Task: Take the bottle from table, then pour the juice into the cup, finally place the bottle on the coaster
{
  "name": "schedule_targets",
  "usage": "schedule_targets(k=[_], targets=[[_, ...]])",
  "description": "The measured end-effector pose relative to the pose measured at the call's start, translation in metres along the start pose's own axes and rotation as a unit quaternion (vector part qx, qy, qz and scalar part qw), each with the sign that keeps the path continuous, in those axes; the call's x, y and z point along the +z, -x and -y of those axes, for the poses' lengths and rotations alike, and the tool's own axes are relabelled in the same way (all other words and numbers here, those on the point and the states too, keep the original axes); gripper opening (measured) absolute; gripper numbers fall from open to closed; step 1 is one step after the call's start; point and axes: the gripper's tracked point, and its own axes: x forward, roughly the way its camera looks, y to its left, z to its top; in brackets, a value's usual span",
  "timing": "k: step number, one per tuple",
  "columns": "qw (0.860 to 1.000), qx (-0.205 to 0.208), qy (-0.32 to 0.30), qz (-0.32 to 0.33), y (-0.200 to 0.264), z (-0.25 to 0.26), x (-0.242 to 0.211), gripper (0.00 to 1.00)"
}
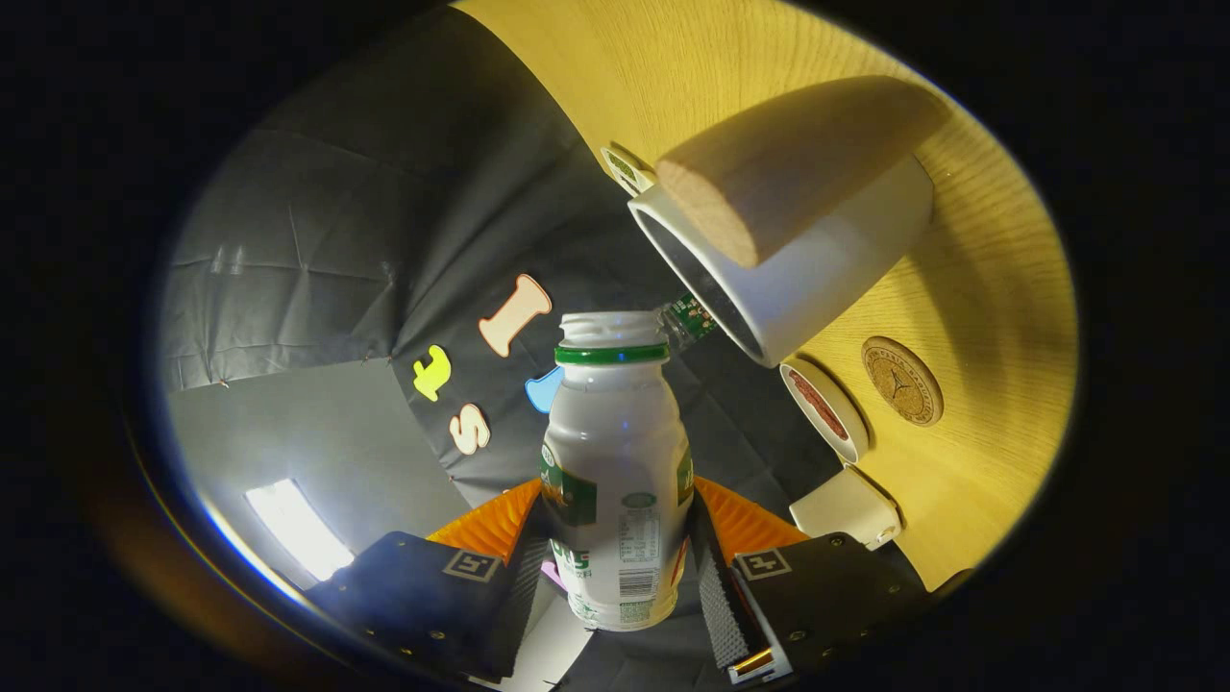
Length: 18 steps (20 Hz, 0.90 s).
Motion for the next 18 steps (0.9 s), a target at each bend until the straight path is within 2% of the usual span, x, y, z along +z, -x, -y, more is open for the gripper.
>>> schedule_targets(k=[8, 11, 15, 16, 18], targets=[[0.999, -0.019, 0.03, -0.024, 0.003, 0.015, -0.01, 0.74], [0.997, -0.04, 0.059, -0.042, 0.007, 0.033, -0.02, 0.74], [0.993, -0.047, 0.097, -0.056, 0.011, 0.045, -0.025, 0.74], [0.991, -0.053, 0.111, -0.059, 0.01, 0.052, -0.027, 0.74], [0.982, -0.097, 0.156, -0.053, 0.011, 0.076, -0.015, 0.73]])
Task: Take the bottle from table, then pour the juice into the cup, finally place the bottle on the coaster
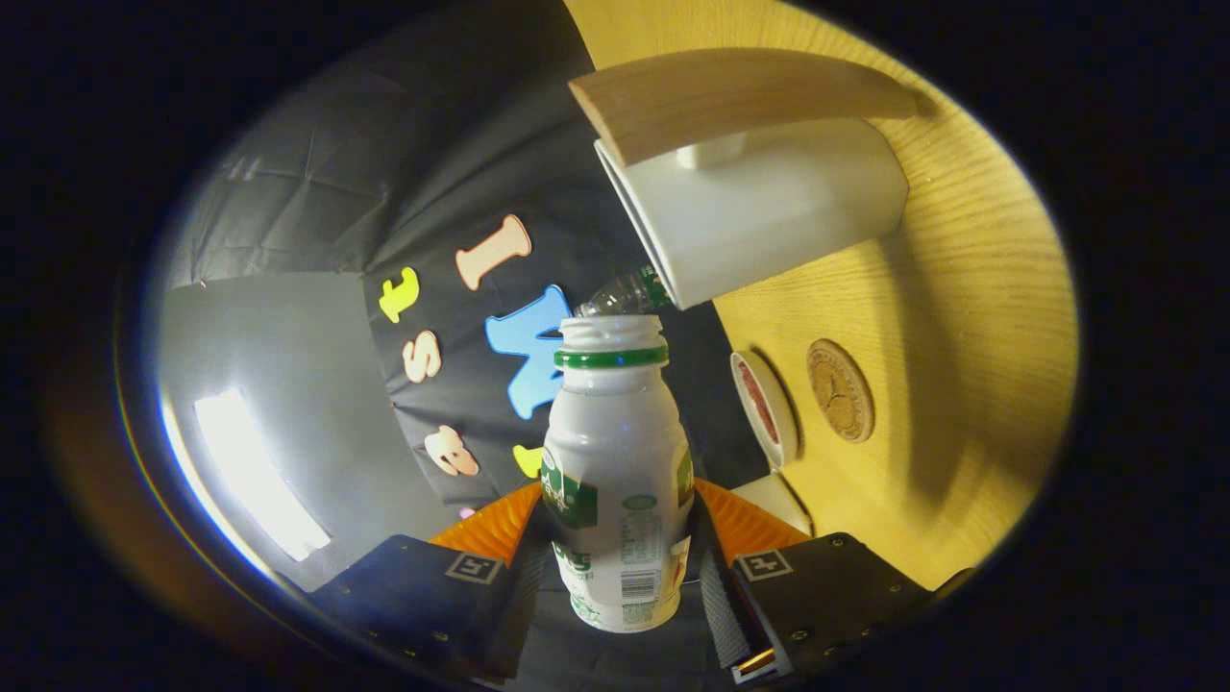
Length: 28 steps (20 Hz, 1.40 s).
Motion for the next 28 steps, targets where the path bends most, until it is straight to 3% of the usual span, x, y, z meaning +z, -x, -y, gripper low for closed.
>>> schedule_targets(k=[1, 4, 9, 15, 21, 28], targets=[[1.0, -0.011, 0.024, -0.002, 0.003, 0.006, -0.002, 0.73], [0.993, 0.006, 0.117, -0.017, 0.008, -0.006, -0.009, 0.73], [0.964, 0.021, 0.261, -0.037, 0.003, -0.017, -0.021, 0.73], [0.905, -0.023, 0.419, -0.065, -0.005, 0.002, -0.03, 0.73], [0.824, -0.066, 0.558, -0.079, -0.019, 0.024, -0.029, 0.74], [0.78, -0.084, 0.617, -0.059, -0.035, 0.031, -0.013, 0.73]])
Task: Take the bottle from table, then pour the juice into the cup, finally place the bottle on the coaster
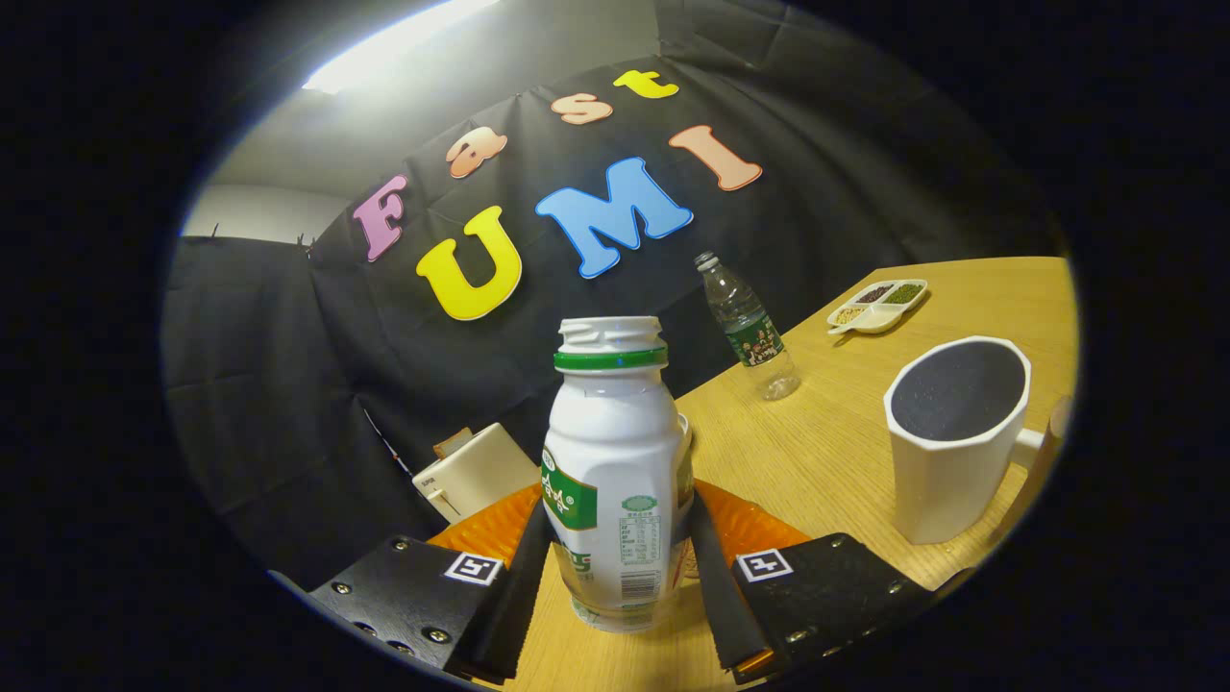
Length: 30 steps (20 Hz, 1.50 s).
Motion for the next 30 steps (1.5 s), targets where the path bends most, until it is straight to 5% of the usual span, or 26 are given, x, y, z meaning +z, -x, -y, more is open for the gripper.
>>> schedule_targets(k=[12, 22, 30], targets=[[0.993, -0.044, 0.112, 0.011, -0.024, 0.008, 0.008, 0.74], [0.965, -0.068, 0.251, -0.02, -0.06, 0.008, -0.001, 0.74], [0.967, -0.058, 0.246, -0.017, -0.07, 0.009, -0.002, 0.77]])
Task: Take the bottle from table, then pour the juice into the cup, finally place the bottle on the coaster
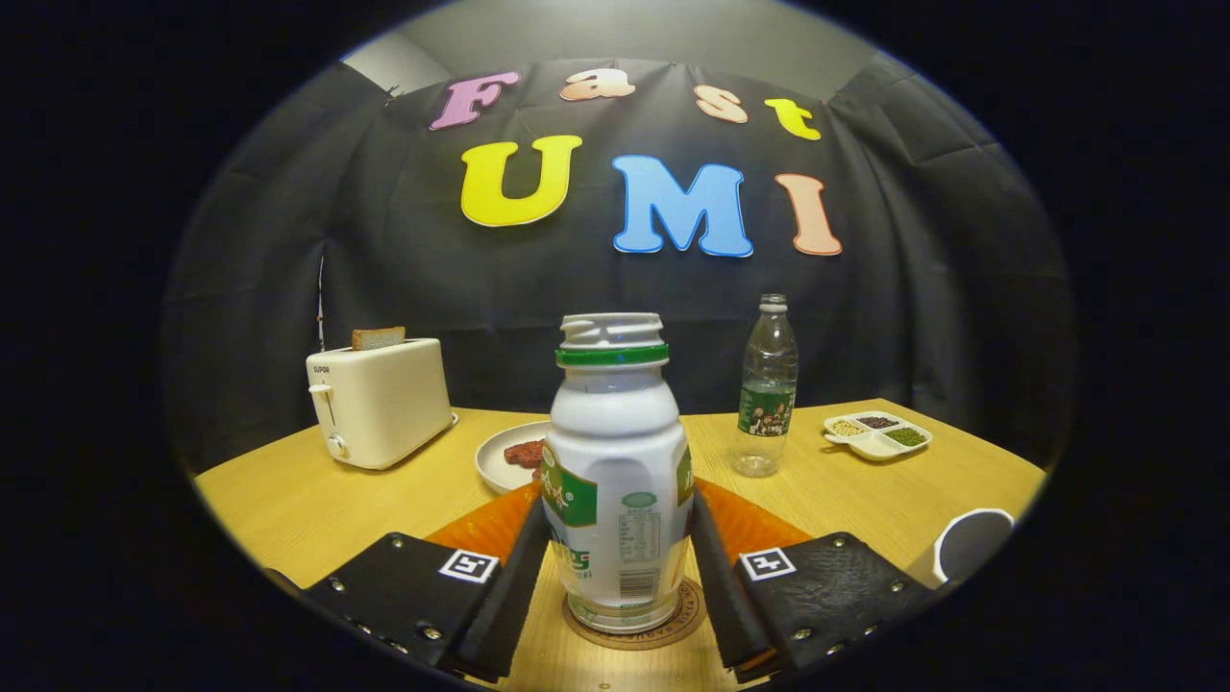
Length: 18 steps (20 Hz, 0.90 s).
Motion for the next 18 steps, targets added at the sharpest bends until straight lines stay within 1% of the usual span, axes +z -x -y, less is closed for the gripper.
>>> schedule_targets(k=[2, 5, 11, 15, 18], targets=[[1.0, 0.0, -0.01, -0.006, -0.002, 0.004, -0.002, 0.79], [1.0, -0.009, -0.009, 0.003, 0.004, 0.009, 0.007, 0.89], [0.997, -0.001, -0.018, 0.077, 0.024, 0.01, 0.069, 0.9], [0.992, -0.008, -0.012, 0.122, 0.048, 0.018, 0.116, 0.9], [0.988, 0.002, -0.031, 0.149, 0.069, 0.022, 0.144, 0.9]])
